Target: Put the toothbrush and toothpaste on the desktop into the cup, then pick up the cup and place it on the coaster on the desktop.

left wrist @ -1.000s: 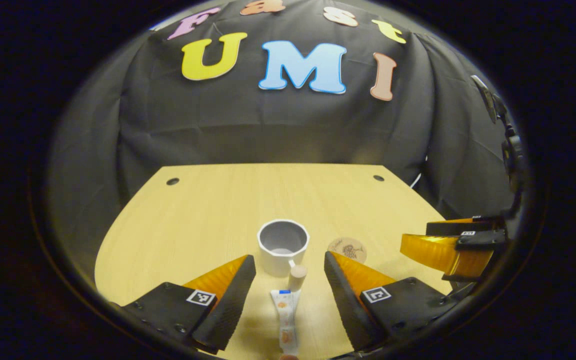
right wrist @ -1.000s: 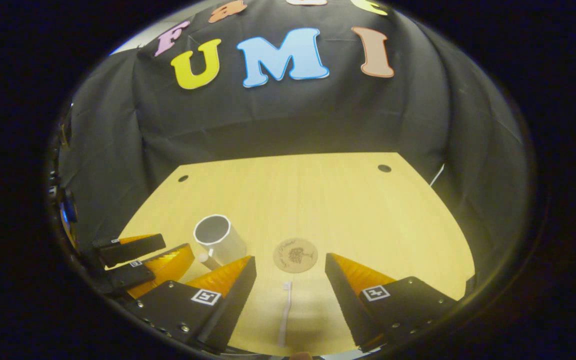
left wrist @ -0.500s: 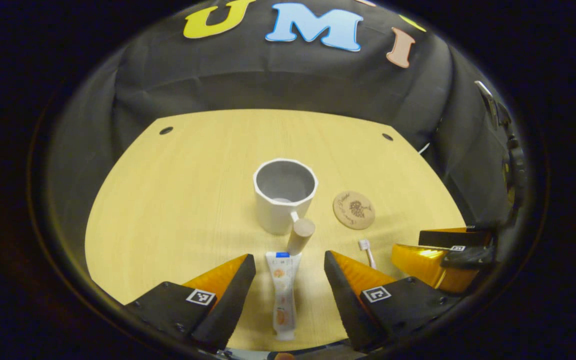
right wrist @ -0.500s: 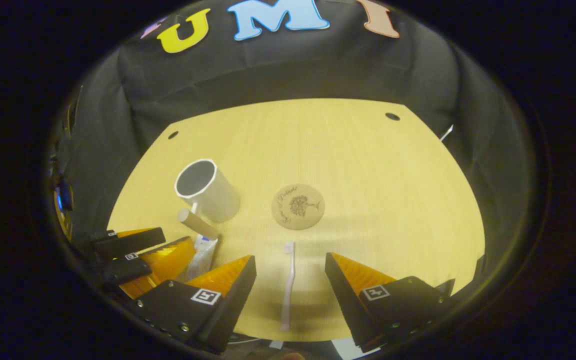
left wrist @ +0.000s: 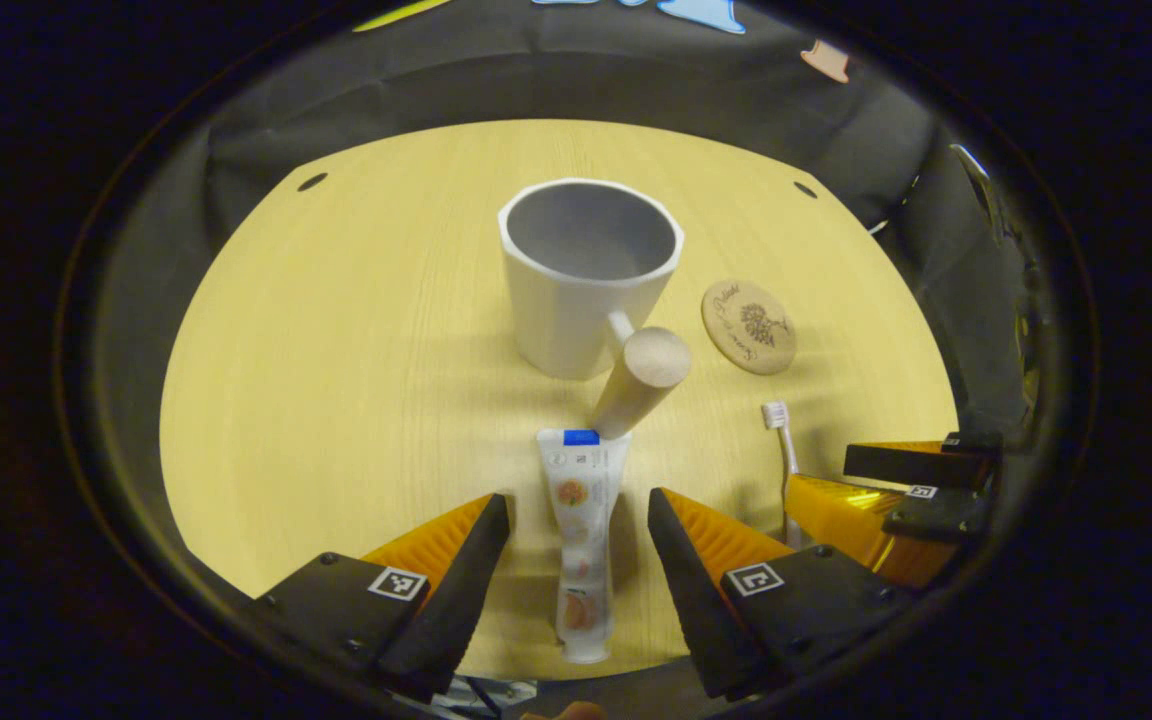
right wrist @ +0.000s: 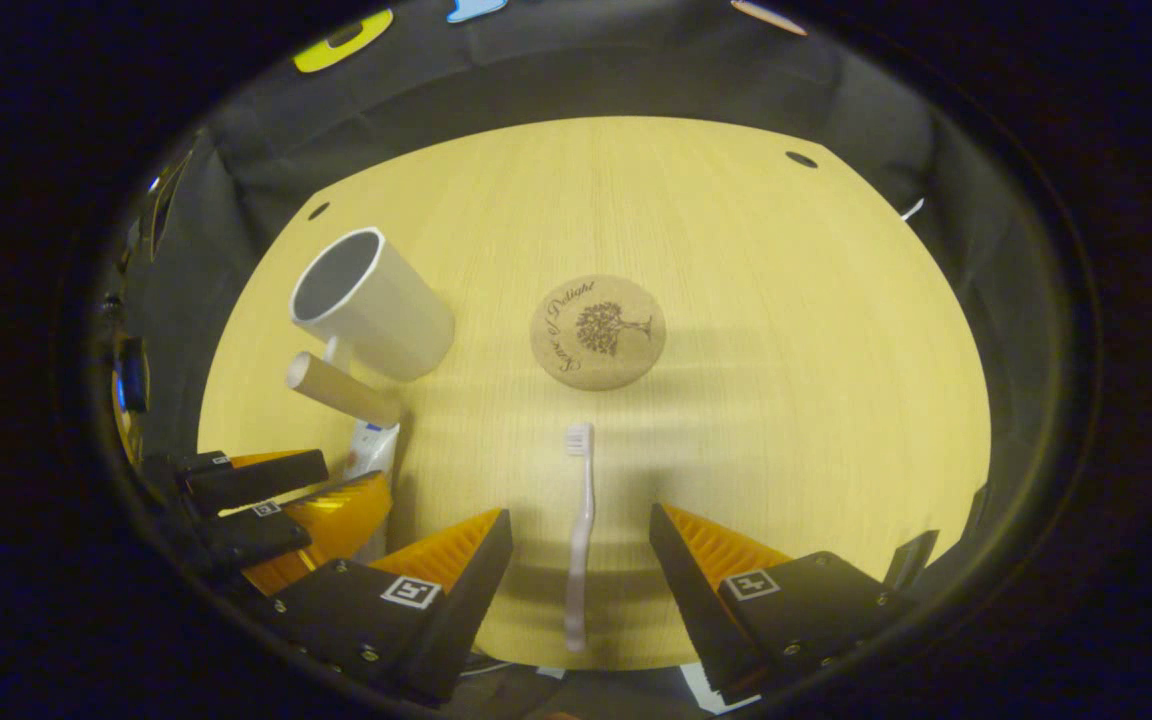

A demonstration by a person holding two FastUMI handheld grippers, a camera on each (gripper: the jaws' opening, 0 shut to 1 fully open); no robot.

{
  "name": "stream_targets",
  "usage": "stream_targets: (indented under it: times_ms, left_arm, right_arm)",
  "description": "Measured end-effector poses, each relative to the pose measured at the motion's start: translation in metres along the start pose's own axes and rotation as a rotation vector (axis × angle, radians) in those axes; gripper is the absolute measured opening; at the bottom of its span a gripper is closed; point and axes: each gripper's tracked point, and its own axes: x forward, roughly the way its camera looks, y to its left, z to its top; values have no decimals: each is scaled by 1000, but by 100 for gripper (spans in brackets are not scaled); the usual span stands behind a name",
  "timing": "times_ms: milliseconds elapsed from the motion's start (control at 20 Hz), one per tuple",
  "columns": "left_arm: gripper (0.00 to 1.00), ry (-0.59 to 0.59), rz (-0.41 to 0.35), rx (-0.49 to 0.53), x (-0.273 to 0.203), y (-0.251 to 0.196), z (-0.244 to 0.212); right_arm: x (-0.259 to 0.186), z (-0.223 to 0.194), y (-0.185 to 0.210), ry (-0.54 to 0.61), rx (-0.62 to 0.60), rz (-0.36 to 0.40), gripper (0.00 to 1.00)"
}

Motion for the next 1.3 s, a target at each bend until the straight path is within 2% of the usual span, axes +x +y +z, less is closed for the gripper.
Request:
stream_targets:
  times_ms: [250, 400, 500, 550, 600, 650, 700, 750, 850, 900, 950, 1000, 1050, 1150, 1200, 1250, 1300]
  left_arm:
    - [93, 91, 4, 1, 14, 3, -15]
    - [92, 99, 13, 24, 18, 6, -16]
    - [92, 102, 21, 37, 18, 6, -16]
    - [86, 102, 26, 40, 19, 6, -17]
    - [80, 107, 33, 44, 18, 8, -17]
    - [74, 102, 35, 52, 19, 8, -17]
    - [69, 105, 36, 47, 19, 8, -17]
    - [65, 103, 42, 41, 19, 9, -17]
    - [57, 103, 39, 43, 19, 9, -17]
    - [47, 98, 47, 52, 19, 11, -16]
    - [43, 101, 48, 26, 20, 9, -18]
    - [40, 102, 46, 23, 23, 11, -18]
    - [35, 101, 43, 31, 23, 10, -18]
    - [34, 93, 34, 27, 24, 8, -18]
    - [36, 89, 24, 32, 25, 7, -17]
    - [34, 85, 23, 17, 26, 9, -18]
    - [25, 72, 10, 23, 26, 6, -16]
  right_arm:
    - [11, -14, 6, 72, 5, 8, 87]
    - [16, -18, 5, 89, -3, -4, 86]
    - [18, -21, 3, 103, -6, -12, 78]
    - [17, -24, 1, 118, -11, -22, 72]
    - [18, -32, 2, 155, -20, -15, 72]
    - [21, -35, 1, 172, -23, -25, 67]
    - [18, -35, -1, 166, -25, -40, 59]
    - [18, -36, 0, 172, -34, -33, 45]
    - [18, -39, 0, 178, -48, -35, 46]
    - [18, -41, 0, 183, -60, -36, 46]
    - [19, -41, -3, 173, -77, -46, 46]
    - [20, -40, -3, 170, -31, -46, 46]
    - [16, -40, -1, 180, -30, -35, 11]
    - [16, -40, -4, 179, 6, -13, 12]
    - [17, -37, -5, 155, 39, 1, 6]
    - [16, -41, -3, 173, 46, 11, 8]
    - [17, -34, -5, 140, 60, 21, 8]
